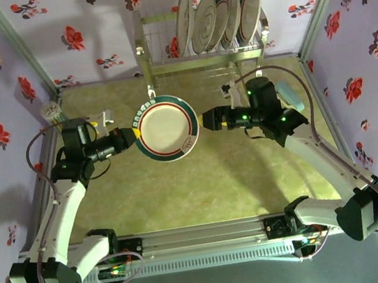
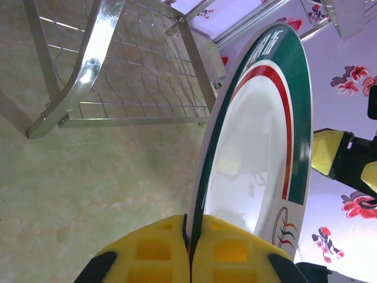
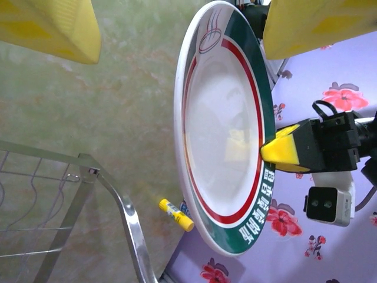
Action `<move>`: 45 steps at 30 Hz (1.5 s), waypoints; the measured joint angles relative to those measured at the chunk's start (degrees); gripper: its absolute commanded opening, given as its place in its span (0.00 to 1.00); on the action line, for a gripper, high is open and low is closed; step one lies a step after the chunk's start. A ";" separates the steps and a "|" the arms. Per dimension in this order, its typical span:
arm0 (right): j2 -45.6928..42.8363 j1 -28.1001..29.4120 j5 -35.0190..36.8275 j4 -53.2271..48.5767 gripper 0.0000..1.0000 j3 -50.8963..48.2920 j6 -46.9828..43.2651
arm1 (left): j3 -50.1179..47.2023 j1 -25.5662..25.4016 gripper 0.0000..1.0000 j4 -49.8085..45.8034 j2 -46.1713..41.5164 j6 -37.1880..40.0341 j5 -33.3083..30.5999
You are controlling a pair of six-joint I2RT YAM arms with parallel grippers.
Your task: Load the plates into the dish rack
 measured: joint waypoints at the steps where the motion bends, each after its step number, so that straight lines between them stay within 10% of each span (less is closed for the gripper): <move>1: 0.07 0.00 -0.33 0.02 0.73 0.00 0.02 | 0.00 -0.04 0.00 0.02 0.07 -0.02 -0.02; 45: 4.00 2.27 2.54 2.08 0.14 0.02 1.09 | 0.00 -3.74 0.00 3.89 2.62 -1.57 -0.50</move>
